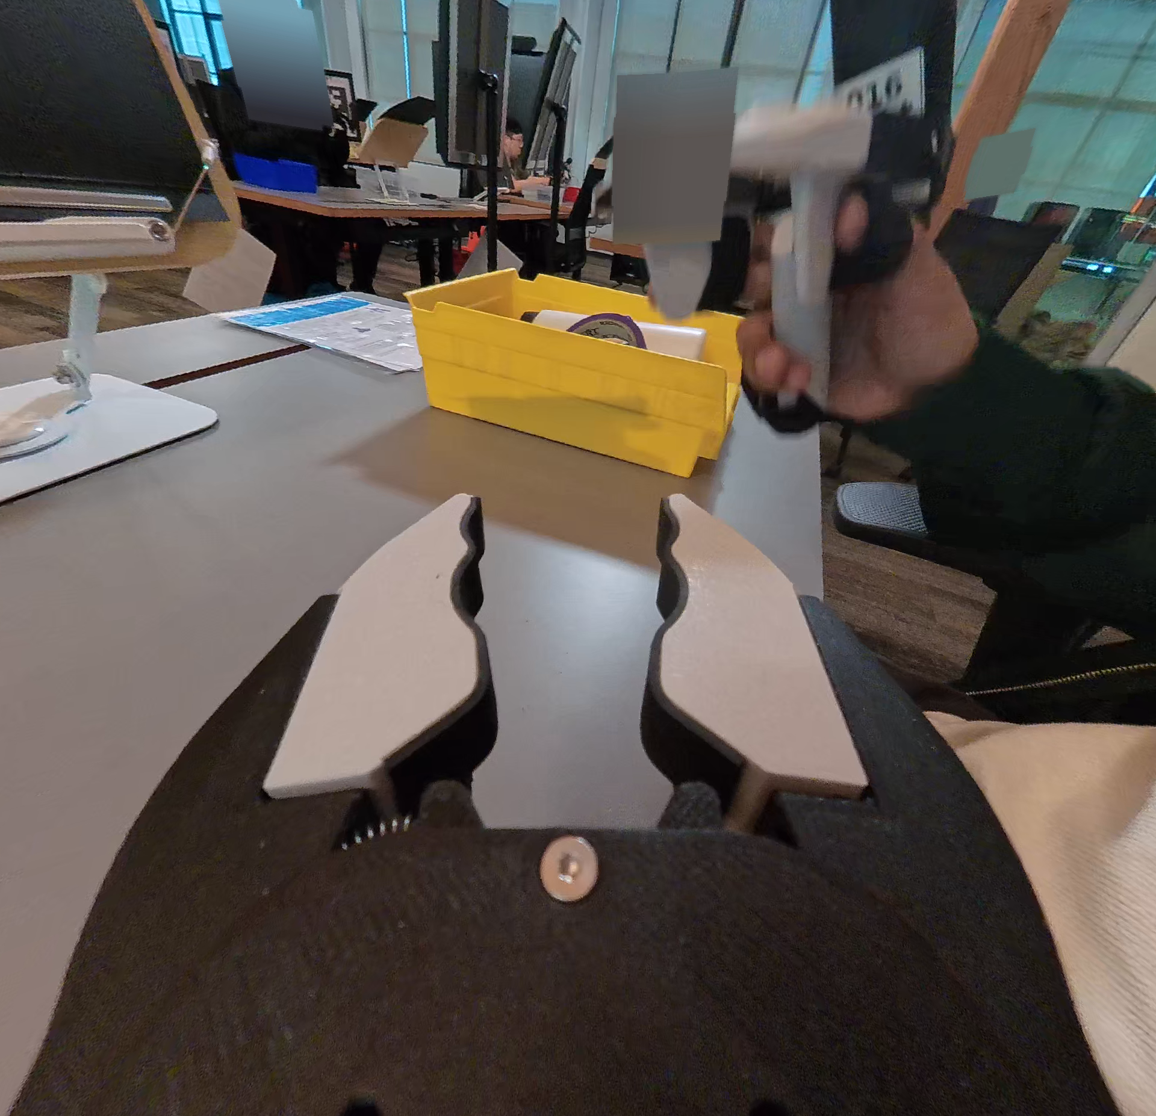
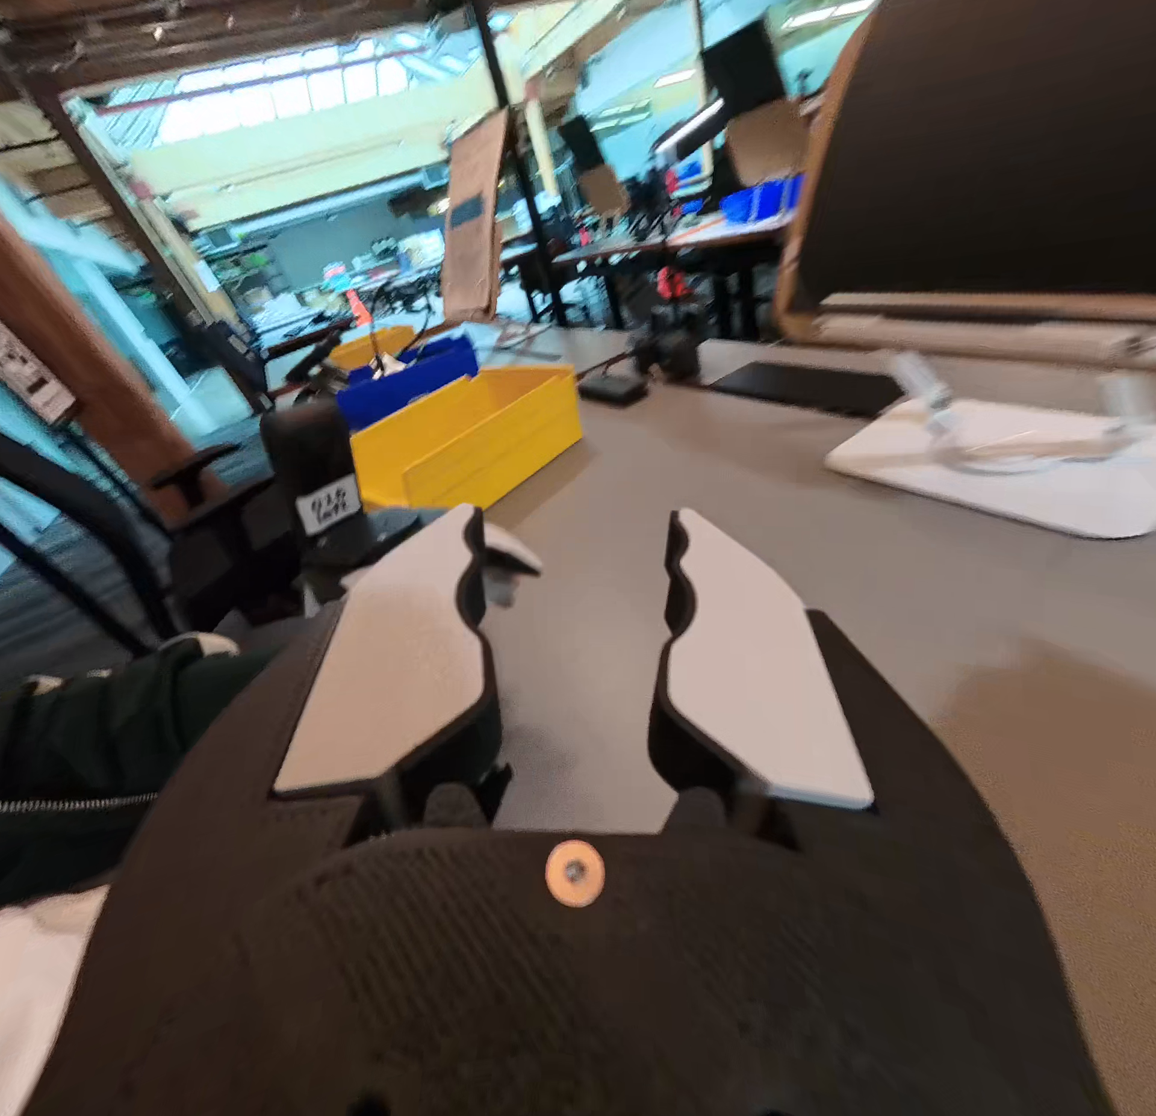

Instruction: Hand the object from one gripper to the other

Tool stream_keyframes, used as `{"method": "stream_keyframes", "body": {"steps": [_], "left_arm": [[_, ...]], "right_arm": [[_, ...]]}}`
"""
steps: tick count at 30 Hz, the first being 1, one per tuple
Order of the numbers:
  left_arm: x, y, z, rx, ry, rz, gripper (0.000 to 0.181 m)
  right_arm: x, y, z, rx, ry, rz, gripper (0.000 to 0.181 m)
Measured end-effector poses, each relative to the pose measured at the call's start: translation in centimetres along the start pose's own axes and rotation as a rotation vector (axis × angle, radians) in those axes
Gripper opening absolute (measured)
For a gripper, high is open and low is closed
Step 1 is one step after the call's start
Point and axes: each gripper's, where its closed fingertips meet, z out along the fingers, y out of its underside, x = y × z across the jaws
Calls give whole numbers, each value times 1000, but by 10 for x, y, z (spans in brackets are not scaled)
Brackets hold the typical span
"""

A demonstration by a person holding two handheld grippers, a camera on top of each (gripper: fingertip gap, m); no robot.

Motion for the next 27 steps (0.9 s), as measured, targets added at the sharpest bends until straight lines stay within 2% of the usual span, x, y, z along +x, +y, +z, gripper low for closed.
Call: {"method": "stream_keyframes", "body": {"steps": [4,7,9,11,14,17,20,23,27], "left_arm": [[-9,-5,-6,19,-39,-5,51],[-18,-11,-14,35,-78,-5,49],[-31,-24,-24,45,-134,17,45],[-54,-53,-43,47,-230,81,40],[-101,-107,-90,-37,-368,73,40],[-147,-128,-157,-172,-483,-97,42],[-184,-103,-232,-228,-668,-271,42],[-209,-49,-293,-305,-769,-455,38],[-225,19,-339,-384,-799,-718,35]], "right_arm": [[-24,87,48,-125,-73,-22,54],[-32,126,66,-246,-140,-49,58],[-24,139,66,-319,-95,-214,56],[-15,144,61,-354,-29,-332,53],[-13,142,55,-340,-20,-320,52],[-4,140,53,-325,11,-288,50],[9,143,50,-344,49,-274,48],[16,140,49,-329,68,-259,45],[19,137,49,-317,74,-225,43]]}}
